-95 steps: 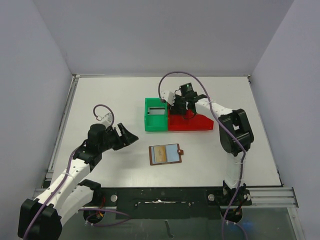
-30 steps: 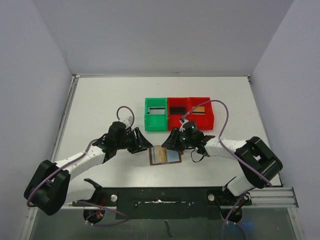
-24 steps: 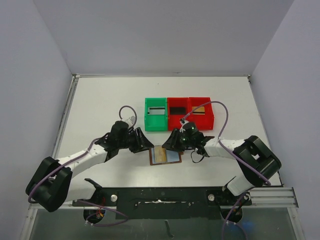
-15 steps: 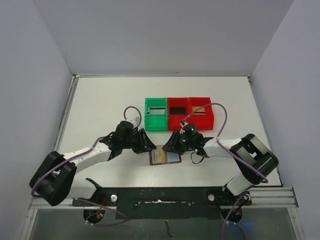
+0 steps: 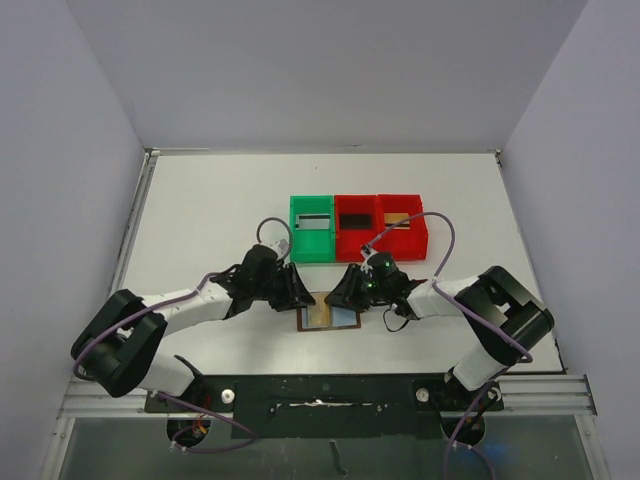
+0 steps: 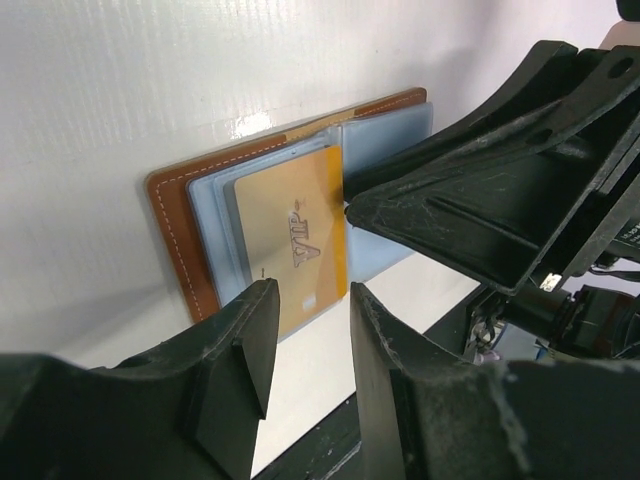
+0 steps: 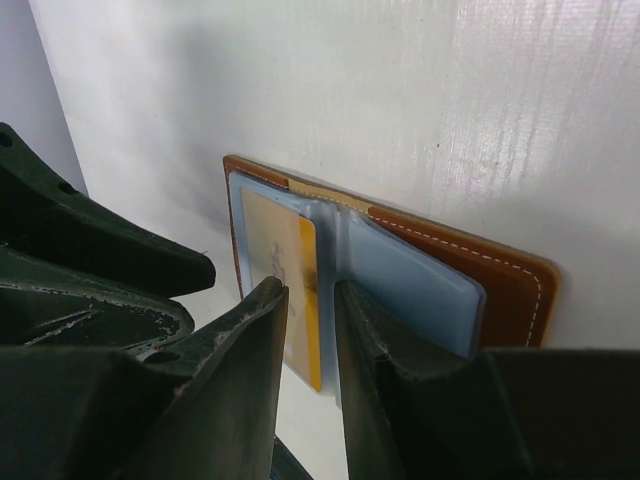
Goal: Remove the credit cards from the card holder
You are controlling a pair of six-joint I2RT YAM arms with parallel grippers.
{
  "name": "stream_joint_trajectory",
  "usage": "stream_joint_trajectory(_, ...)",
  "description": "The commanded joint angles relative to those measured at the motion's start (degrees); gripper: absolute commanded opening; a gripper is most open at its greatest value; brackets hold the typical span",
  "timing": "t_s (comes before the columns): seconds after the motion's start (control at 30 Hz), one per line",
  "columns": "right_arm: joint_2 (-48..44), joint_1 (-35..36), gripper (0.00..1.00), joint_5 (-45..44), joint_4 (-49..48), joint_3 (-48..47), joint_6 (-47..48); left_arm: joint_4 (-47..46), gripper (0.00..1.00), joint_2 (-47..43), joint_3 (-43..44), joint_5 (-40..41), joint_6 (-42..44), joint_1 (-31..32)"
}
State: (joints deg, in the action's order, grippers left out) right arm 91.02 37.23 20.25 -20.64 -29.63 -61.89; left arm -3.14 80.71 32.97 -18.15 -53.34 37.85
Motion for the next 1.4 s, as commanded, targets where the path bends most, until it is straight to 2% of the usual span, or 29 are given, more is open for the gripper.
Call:
stream_joint_trajectory(0.0, 0.81, 0.33, 0.28, 1.90, -4.08, 0.45, -0.69, 0.23, 0.33, 1.01, 3.23, 3.05, 2.51, 1.26)
stream_joint_trajectory(0.23, 0.57, 0.34, 0.27, 2.14, -4.66, 0.73, -1.03, 4.84, 0.33, 2.34, 4.08, 7.53, 4.12, 2.67)
stream_joint_trajectory(0.53, 1.08, 0.45, 0.26, 3.19, -5.46, 0.47, -0.76, 6.30, 0.33, 2.28, 3.64, 9.10, 4.83, 2.84)
stream_joint_trajectory(0.8, 3.02, 0.75, 0.23, 5.42, -7.35, 0.58, -0.57, 7.52, 0.27, 3.00, 3.17, 10.84, 4.63, 4.18)
stream_joint_trajectory(0.87, 3.56, 0.84, 0.21, 5.98, -7.73, 0.25, -0.47, 7.71, 0.26, 3.21, 3.15, 11.09, 4.65, 4.37)
stream_joint_trajectory(0.97, 3.74, 0.91, 0.13, 5.94, -8.11, 0.25, -0.60, 8.23, 0.25, 3.55, 3.35, 11.48, 4.73, 4.75)
stream_joint_trajectory(1.17, 1.64, 0.54, 0.03, 5.12, -7.78, 1.13, -0.57, 10.43, 0.22, 3.80, 4.19, 13.54, 4.91, 5.31)
stream_joint_trajectory(1.37, -1.46, -1.70, 0.00, 4.76, -6.44, 2.81, 0.06, 10.58, 0.18, 3.91, 4.21, 13.89, 4.91, 5.40)
